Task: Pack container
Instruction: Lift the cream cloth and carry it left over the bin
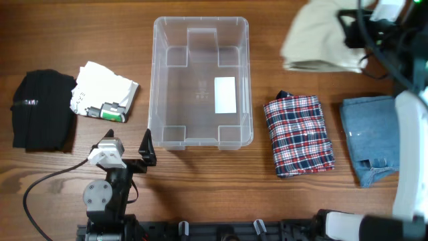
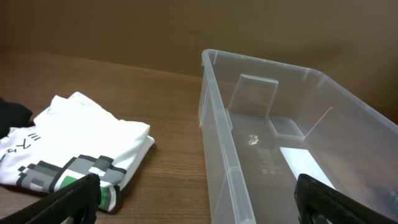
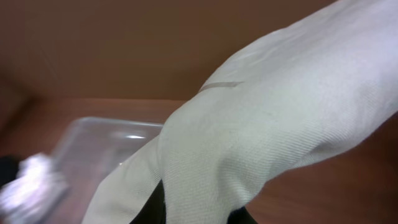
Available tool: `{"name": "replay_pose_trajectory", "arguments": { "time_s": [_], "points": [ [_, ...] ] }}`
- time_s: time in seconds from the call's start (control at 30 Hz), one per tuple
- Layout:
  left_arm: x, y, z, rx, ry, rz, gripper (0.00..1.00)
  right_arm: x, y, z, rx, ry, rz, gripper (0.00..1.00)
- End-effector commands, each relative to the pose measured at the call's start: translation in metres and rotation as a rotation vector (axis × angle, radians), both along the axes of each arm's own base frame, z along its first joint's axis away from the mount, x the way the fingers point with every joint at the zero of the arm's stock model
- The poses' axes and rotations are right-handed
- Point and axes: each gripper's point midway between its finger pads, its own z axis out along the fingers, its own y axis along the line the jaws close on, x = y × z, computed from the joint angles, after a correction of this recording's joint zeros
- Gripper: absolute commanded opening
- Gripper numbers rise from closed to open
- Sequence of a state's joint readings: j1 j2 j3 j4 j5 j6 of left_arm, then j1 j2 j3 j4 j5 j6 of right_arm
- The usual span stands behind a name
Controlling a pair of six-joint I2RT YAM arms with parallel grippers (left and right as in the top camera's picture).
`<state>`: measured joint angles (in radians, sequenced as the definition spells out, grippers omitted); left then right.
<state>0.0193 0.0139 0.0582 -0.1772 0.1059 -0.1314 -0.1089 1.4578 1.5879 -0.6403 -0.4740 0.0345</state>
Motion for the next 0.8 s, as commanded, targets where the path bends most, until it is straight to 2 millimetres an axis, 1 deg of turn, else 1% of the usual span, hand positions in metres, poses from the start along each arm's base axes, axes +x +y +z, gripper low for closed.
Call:
{"name": "replay_pose_trajectory", "arguments": {
  "time_s": [0.0, 0.07, 0.17, 0.23, 0.27, 0.4, 0.47, 0.53, 0.6, 0.67, 0.77],
  "points": [
    [0.0, -0.001, -0.001, 0.023, -0.004, -0.006, 1.0, -0.034, 0.07, 0.04, 0.069, -0.079, 0.178, 0.04],
    [0.0, -0.001, -0.001, 0.023, -0.004, -0.006, 1.0, -0.045, 0.104, 0.042, 0.094, -0.066, 0.254, 0.05],
    [0.0, -0.001, -0.001, 0.023, -0.004, -0.006, 1.0, -0.055, 0.14, 0.036, 0.106, -0.041, 0.334, 0.04],
    [0.0, -0.001, -0.001, 0.023, -0.004, -0.006, 1.0, -0.058, 0.163, 0.028, 0.096, -0.022, 0.376, 0.04],
    [0.0, -0.001, -0.001, 0.023, -0.004, -0.006, 1.0, -0.061, 0.18, 0.021, 0.089, -0.006, 0.408, 0.04],
    [0.0, -0.001, -0.001, 0.023, -0.004, -0.006, 1.0, -0.062, 0.215, 0.002, 0.075, 0.032, 0.467, 0.04],
    [0.0, -0.001, -0.001, 0.023, -0.004, -0.006, 1.0, -0.059, 0.228, -0.01, 0.08, 0.065, 0.466, 0.04],
    [0.0, -0.001, -0.001, 0.023, -0.004, -0.006, 1.0, -0.057, 0.244, -0.024, 0.074, 0.094, 0.475, 0.05],
    [0.0, -0.001, -0.001, 0.023, -0.004, -0.006, 1.0, -0.052, 0.255, -0.041, 0.065, 0.132, 0.459, 0.04],
    [0.0, -0.001, -0.001, 0.023, -0.004, -0.006, 1.0, -0.045, 0.26, -0.059, 0.06, 0.181, 0.405, 0.04],
    [0.0, -0.001, -0.001, 0.023, -0.004, -0.006, 1.0, -0.035, 0.262, -0.078, 0.063, 0.235, 0.332, 0.04]
  ]
}}
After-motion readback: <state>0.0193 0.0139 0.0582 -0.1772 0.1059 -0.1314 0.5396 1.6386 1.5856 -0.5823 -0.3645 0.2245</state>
